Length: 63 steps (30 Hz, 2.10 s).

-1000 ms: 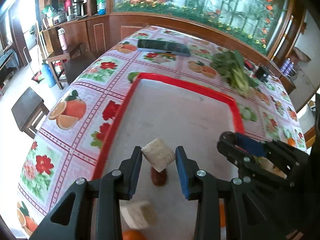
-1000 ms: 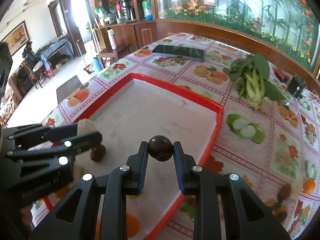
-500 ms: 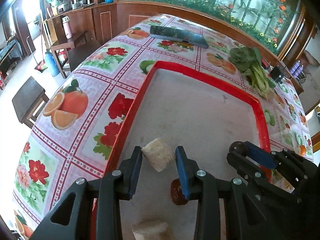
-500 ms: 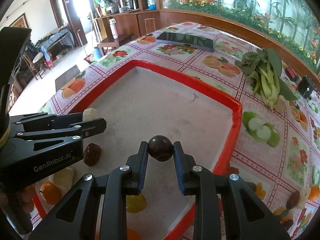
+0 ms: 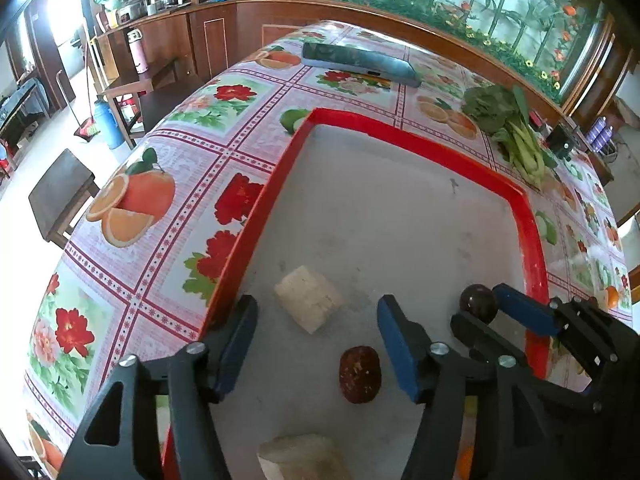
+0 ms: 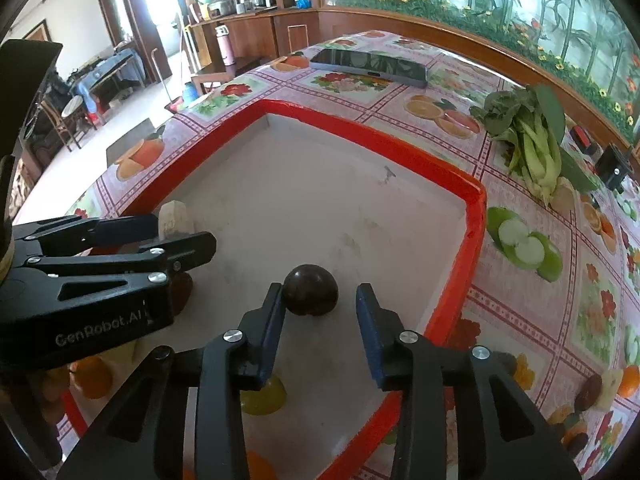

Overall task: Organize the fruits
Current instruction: 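Lower both items into the tray and open both grippers, then withdraw both open grippers from the tray toward the remaining fruit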

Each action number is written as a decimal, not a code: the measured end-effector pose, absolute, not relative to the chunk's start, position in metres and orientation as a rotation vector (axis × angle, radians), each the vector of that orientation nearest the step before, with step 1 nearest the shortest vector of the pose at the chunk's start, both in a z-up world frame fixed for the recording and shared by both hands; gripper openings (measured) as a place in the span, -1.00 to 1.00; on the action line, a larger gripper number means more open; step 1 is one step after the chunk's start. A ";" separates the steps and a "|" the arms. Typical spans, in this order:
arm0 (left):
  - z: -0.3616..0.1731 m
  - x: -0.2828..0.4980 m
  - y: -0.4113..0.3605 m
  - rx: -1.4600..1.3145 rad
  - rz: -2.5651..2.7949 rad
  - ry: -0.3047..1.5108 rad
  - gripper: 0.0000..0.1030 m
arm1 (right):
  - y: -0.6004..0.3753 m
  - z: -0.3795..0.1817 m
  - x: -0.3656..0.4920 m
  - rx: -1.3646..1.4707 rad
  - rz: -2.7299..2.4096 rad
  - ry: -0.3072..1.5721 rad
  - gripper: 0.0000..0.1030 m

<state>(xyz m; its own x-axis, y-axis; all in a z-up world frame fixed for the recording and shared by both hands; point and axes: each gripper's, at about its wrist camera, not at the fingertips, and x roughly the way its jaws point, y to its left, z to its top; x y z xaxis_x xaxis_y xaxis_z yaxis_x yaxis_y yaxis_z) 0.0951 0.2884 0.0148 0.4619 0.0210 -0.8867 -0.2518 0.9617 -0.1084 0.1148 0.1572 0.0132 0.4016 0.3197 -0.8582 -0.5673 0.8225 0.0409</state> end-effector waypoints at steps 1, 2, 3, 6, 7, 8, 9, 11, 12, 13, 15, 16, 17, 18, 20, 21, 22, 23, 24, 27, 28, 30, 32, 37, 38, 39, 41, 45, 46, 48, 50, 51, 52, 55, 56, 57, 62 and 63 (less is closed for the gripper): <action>0.015 0.094 0.287 -0.233 0.172 1.081 0.37 | 0.157 0.014 0.115 -0.280 0.565 1.013 -0.23; 0.016 0.093 0.286 -0.230 0.173 1.081 0.40 | 0.156 0.014 0.114 -0.286 0.559 1.013 -0.18; 0.016 0.093 0.286 -0.229 0.174 1.081 0.45 | 0.155 0.014 0.113 -0.292 0.551 1.012 -0.13; 0.018 0.090 0.284 -0.229 0.180 1.080 0.58 | 0.153 0.016 0.112 -0.302 0.537 1.011 -0.04; 0.019 0.088 0.283 -0.234 0.177 1.081 0.60 | 0.153 0.016 0.111 -0.303 0.540 1.010 -0.04; 0.019 0.087 0.283 -0.239 0.177 1.083 0.61 | 0.152 0.017 0.110 -0.309 0.541 1.009 -0.04; 0.020 0.086 0.282 -0.244 0.177 1.084 0.63 | 0.153 0.018 0.108 -0.314 0.540 1.008 -0.04; 0.020 0.084 0.281 -0.252 0.173 1.086 0.66 | 0.153 0.019 0.104 -0.328 0.540 1.003 -0.01; 0.020 0.082 0.280 -0.255 0.173 1.087 0.69 | 0.153 0.020 0.102 -0.333 0.540 1.000 0.01; 0.021 0.081 0.280 -0.256 0.173 1.086 0.70 | 0.153 0.021 0.100 -0.339 0.541 0.996 0.03; 0.022 0.077 0.278 -0.256 0.179 1.082 0.75 | 0.153 0.023 0.094 -0.354 0.528 0.985 0.15; 0.023 0.074 0.277 -0.258 0.182 1.078 0.77 | 0.153 0.024 0.092 -0.355 0.529 0.981 0.18; 0.023 0.072 0.276 -0.262 0.184 1.074 0.78 | 0.152 0.026 0.089 -0.354 0.535 0.974 0.23; 0.024 0.071 0.276 -0.268 0.186 1.070 0.79 | 0.151 0.028 0.087 -0.355 0.535 0.970 0.26; 0.025 0.066 0.274 -0.281 0.192 1.064 0.82 | 0.150 0.031 0.081 -0.359 0.536 0.963 0.29; 0.025 0.064 0.273 -0.287 0.194 1.062 0.82 | 0.149 0.033 0.079 -0.361 0.536 0.959 0.30; 0.026 0.062 0.273 -0.292 0.194 1.059 0.82 | 0.149 0.034 0.077 -0.364 0.538 0.955 0.30; 0.027 0.060 0.271 -0.296 0.194 1.056 0.82 | 0.147 0.036 0.074 -0.368 0.538 0.950 0.31; 0.027 0.058 0.269 -0.298 0.195 1.053 0.83 | 0.146 0.037 0.071 -0.373 0.534 0.947 0.40; 0.030 0.052 0.264 -0.303 0.199 1.046 0.83 | 0.141 0.040 0.063 -0.384 0.522 0.931 0.48; 0.031 0.050 0.262 -0.308 0.199 1.044 0.83 | 0.138 0.041 0.061 -0.384 0.524 0.930 0.48; 0.033 0.046 0.258 -0.311 0.211 1.033 0.87 | 0.133 0.044 0.056 -0.380 0.523 0.929 0.48; 0.035 0.041 0.254 -0.308 0.218 1.023 0.90 | 0.125 0.045 0.051 -0.370 0.526 0.931 0.48; 0.040 0.031 0.241 -0.302 0.219 1.010 0.90 | 0.107 0.049 0.041 -0.338 0.528 0.939 0.48; 0.041 0.029 0.238 -0.300 0.220 1.009 0.91 | 0.102 0.050 0.039 -0.329 0.529 0.941 0.48; 0.042 0.027 0.234 -0.299 0.218 1.007 0.91 | 0.098 0.050 0.037 -0.323 0.530 0.945 0.48; 0.042 0.021 0.227 -0.298 0.218 1.007 0.91 | 0.090 0.050 0.033 -0.308 0.531 0.951 0.49; 0.044 0.010 0.211 -0.290 0.224 1.001 0.91 | 0.071 0.050 0.025 -0.277 0.528 0.960 0.49; 0.046 0.006 0.206 -0.283 0.222 0.995 0.90 | 0.067 0.050 0.024 -0.272 0.528 0.961 0.49; 0.049 0.000 0.195 -0.266 0.211 0.984 0.91 | 0.056 0.050 0.023 -0.254 0.522 0.967 0.49; 0.050 -0.003 0.183 -0.248 0.197 0.983 0.91 | 0.045 0.048 0.021 -0.235 0.514 0.974 0.49; 0.051 -0.004 0.177 -0.242 0.188 0.985 0.91 | 0.039 0.048 0.021 -0.227 0.510 0.976 0.49; 0.051 -0.004 0.172 -0.236 0.181 0.988 0.91 | 0.033 0.048 0.022 -0.218 0.505 0.979 0.49; 0.052 -0.004 0.153 -0.216 0.156 0.997 0.91 | 0.013 0.046 0.023 -0.188 0.481 0.983 0.49; 0.053 -0.005 0.147 -0.209 0.148 0.998 0.91 | 0.005 0.045 0.024 -0.176 0.473 0.986 0.49; 0.053 -0.004 0.141 -0.201 0.142 0.999 0.91 | -0.005 0.044 0.025 -0.163 0.459 0.989 0.49; 0.051 -0.002 0.116 -0.186 0.115 1.017 0.91 | -0.044 0.040 0.029 -0.123 0.400 0.999 0.49; 0.050 0.000 0.112 -0.186 0.109 1.022 0.91 | -0.053 0.039 0.031 -0.113 0.386 1.003 0.49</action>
<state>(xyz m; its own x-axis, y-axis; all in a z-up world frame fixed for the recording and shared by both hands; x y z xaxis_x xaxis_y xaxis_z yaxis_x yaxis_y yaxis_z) -0.0005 0.1115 0.0497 0.5181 0.0040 -0.8553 -0.1772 0.9788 -0.1028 0.0306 -0.0533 0.0387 0.4765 0.2640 -0.8386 -0.3666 0.9266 0.0834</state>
